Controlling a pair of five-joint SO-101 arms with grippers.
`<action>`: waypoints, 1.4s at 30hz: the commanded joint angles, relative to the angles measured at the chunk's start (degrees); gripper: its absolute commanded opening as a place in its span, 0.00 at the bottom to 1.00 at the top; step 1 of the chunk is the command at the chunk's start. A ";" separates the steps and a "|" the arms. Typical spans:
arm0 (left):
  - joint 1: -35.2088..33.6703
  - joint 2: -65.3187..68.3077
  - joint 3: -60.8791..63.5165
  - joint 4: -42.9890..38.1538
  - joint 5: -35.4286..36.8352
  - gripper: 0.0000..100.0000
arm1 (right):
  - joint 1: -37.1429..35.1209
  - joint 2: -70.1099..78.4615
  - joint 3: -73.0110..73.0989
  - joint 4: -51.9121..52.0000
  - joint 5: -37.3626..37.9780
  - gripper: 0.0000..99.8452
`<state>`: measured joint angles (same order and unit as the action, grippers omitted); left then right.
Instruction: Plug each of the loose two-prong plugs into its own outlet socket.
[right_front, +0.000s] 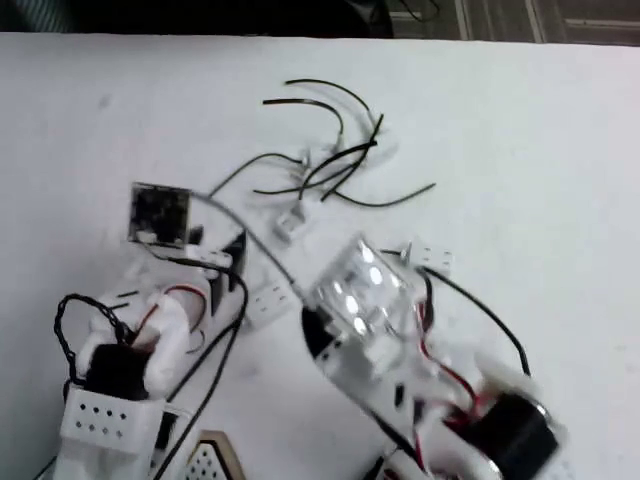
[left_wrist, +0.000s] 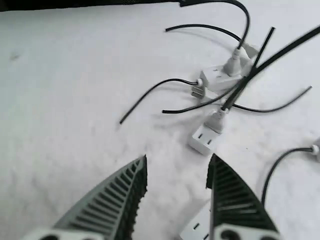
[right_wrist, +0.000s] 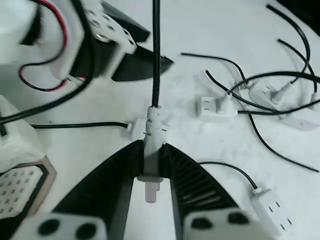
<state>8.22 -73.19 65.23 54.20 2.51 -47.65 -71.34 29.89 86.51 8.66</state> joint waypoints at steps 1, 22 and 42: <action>4.44 -0.84 -5.63 5.45 0.53 0.20 | -3.74 -1.54 -2.55 0.31 -1.14 0.02; 13.32 -0.84 -8.35 10.46 -3.69 0.08 | -3.82 -1.45 12.40 -11.03 -0.70 0.02; 20.18 -0.84 -8.09 12.48 -6.68 0.08 | -3.65 7.52 17.14 -16.66 1.05 0.02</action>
<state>26.07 -73.36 59.43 66.59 -1.89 -50.99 -68.00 48.26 71.91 9.19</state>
